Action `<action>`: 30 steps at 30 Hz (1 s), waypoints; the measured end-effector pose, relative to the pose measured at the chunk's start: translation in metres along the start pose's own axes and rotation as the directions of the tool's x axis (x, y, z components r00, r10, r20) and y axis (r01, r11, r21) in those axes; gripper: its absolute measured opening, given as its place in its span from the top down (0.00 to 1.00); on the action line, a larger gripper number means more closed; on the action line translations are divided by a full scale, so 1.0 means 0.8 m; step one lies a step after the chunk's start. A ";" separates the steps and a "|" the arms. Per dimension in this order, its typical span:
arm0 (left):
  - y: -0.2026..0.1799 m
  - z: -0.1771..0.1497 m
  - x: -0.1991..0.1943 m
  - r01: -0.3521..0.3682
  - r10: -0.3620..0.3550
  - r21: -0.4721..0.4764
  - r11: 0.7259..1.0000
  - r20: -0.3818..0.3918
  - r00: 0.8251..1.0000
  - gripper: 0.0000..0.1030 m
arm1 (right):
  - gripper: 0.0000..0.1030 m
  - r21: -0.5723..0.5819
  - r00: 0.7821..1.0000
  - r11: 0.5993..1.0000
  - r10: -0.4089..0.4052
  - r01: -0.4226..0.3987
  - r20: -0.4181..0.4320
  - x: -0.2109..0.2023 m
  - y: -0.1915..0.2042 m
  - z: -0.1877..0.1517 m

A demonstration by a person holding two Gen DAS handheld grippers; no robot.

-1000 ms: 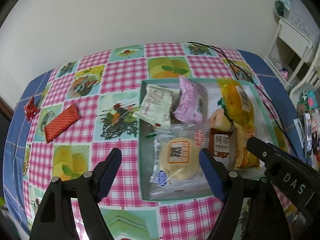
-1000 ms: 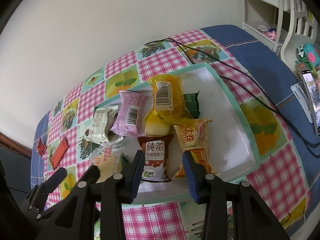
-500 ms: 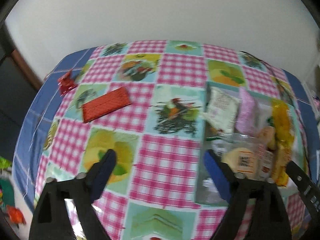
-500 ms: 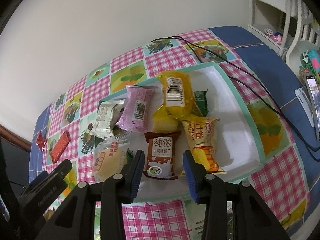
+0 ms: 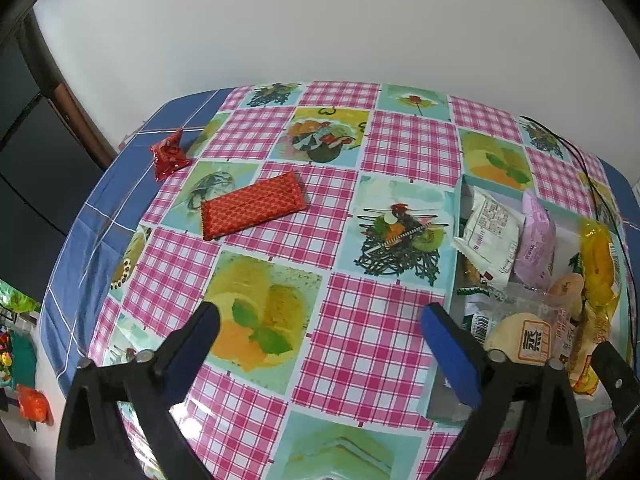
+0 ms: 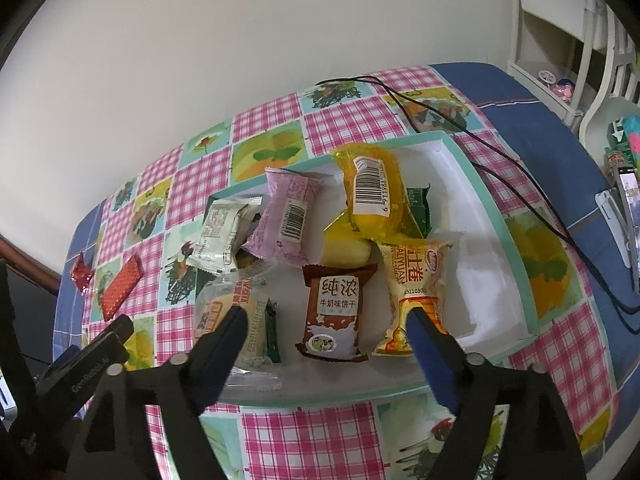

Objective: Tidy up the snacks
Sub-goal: 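Move both tools back toward the red wafer bar and red candy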

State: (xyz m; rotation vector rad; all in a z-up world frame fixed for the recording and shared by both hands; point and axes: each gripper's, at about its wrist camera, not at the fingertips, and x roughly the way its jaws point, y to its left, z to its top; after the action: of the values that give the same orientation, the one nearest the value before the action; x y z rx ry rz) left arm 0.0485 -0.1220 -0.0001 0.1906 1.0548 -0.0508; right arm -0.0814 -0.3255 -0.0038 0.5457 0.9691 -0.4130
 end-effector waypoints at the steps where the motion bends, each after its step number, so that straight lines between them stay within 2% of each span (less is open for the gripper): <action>1: 0.001 0.000 0.000 0.000 0.000 -0.005 1.000 0.001 1.000 0.01 | 0.12 -0.001 1.000 1.000 0.000 0.000 0.000 0.000 0.000 0.000; 8: 0.005 0.001 0.001 -0.014 0.014 -0.026 1.000 0.010 1.000 0.01 | 0.00 -0.001 1.000 1.000 0.003 -0.003 0.010 0.000 0.001 0.000; 18: 0.015 0.004 -0.005 0.006 -0.005 -0.033 0.999 0.026 1.000 0.01 | 0.00 -0.017 1.000 1.000 0.014 -0.013 0.023 -0.008 0.019 -0.001; 30: 0.064 0.010 0.002 -0.082 0.081 0.007 0.997 0.034 0.996 0.01 | 0.00 -0.098 0.999 0.994 0.045 -0.045 0.006 -0.005 0.088 -0.017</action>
State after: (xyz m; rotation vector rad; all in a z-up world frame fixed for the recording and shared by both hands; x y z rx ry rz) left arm 0.0633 -0.0727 0.0094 0.2393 1.0124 0.0151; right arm -0.0529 -0.2609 0.0110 0.4757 0.9625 -0.3253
